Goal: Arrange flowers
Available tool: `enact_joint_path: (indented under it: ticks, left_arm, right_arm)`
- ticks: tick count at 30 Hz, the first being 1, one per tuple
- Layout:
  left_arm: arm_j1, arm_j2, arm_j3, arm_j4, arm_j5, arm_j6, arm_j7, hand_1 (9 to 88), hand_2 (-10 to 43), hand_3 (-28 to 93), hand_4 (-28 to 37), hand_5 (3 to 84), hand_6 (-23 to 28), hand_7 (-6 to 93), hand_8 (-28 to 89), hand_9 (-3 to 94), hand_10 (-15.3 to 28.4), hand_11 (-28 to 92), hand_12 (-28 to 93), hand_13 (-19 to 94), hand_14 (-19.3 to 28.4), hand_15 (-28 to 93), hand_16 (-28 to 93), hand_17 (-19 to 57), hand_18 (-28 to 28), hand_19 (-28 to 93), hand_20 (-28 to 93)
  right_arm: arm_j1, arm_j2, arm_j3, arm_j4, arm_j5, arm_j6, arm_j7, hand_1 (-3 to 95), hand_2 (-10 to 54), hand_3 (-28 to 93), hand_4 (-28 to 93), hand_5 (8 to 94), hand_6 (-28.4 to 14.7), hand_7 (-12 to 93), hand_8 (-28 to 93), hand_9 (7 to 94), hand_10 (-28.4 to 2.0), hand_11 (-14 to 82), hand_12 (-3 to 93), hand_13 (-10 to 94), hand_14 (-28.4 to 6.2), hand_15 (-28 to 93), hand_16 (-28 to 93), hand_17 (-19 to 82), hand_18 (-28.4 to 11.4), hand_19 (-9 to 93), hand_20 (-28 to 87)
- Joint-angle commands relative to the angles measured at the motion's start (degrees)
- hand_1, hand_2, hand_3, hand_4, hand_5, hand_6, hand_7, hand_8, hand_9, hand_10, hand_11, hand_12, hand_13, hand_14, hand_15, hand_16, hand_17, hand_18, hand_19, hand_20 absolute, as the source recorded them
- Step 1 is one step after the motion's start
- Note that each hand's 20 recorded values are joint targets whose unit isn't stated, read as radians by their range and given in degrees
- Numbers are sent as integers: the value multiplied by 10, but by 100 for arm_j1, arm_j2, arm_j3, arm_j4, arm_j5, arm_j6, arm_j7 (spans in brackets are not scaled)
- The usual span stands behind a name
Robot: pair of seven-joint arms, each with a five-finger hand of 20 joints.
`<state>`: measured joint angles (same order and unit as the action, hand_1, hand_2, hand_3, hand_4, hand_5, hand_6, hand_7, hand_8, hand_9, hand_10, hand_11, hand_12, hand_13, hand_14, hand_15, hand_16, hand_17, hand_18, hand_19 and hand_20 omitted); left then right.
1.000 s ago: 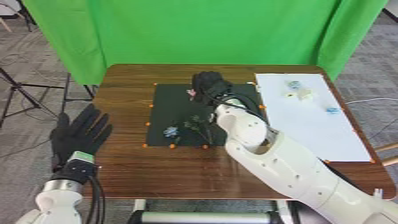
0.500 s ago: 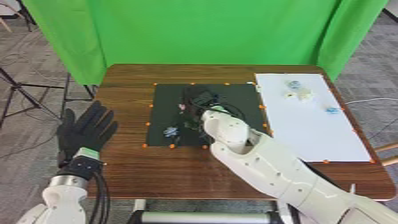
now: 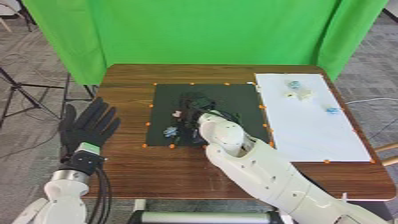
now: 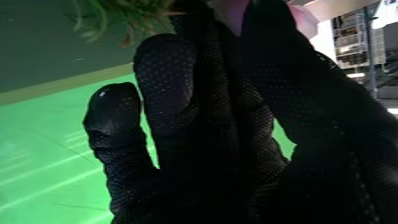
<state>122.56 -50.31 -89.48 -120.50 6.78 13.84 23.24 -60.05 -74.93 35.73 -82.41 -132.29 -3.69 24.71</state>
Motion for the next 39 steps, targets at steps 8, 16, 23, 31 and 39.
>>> enact_joint_path:
  ticks: [8, 16, 23, 31, 39]
  left_arm:
    - [112, 19, -44, -67, -63, 69, 87, 240, 161, 664, -283, 363, 59, 191, -113, 310, 114, 195, 80, 195, 120, 321, -103, -61, 117, 327, 78]
    - [195, -47, -119, -68, -52, 19, 128, 246, 151, 667, -283, 341, 54, 202, -119, 300, 110, 196, 80, 196, 122, 321, -100, -61, 117, 327, 77]
    - [357, -160, -239, -103, -38, 12, 167, 247, 150, 665, -283, 347, 56, 202, -119, 301, 111, 198, 80, 197, 122, 320, -100, -60, 117, 327, 77]
    - [767, 125, -495, -310, 86, -48, 573, 246, 151, 665, -283, 367, 55, 197, -117, 307, 112, 194, 79, 199, 122, 320, -99, -60, 118, 325, 77]
    - [785, 122, -625, -307, -15, 102, 737, 246, 153, 664, -283, 375, 56, 194, -115, 313, 111, 190, 81, 204, 120, 321, -98, -61, 119, 323, 78]
  right_arm:
    - [50, 33, 18, -449, 57, -37, 74, 465, -95, 788, -283, 643, -20, 213, -89, 699, -133, 181, 173, 693, -95, 618, 331, 385, -226, 887, 400]
    - [21, 158, 203, -694, 12, -94, 109, 448, -95, 785, -283, 635, -25, 211, -130, 682, -140, 175, 171, 690, -98, 619, 319, 385, -227, 889, 398]
    - [-293, 686, 892, -1433, -26, -73, 212, 407, -95, 779, -279, 576, -46, 183, -118, 613, -161, 163, 168, 663, -110, 646, 311, 377, -231, 891, 393]
    - [-1259, 1978, 2515, -2490, 324, -246, 545, 401, -95, 767, -271, 546, -44, 162, -115, 563, -150, 130, 155, 635, -127, 639, 285, 350, -236, 867, 383]
    - [-2172, 2687, 3759, -2347, 231, 262, 1489, 390, -95, 769, -263, 542, -50, 157, -110, 550, -158, 113, 154, 631, -128, 637, 273, 342, -237, 861, 388]
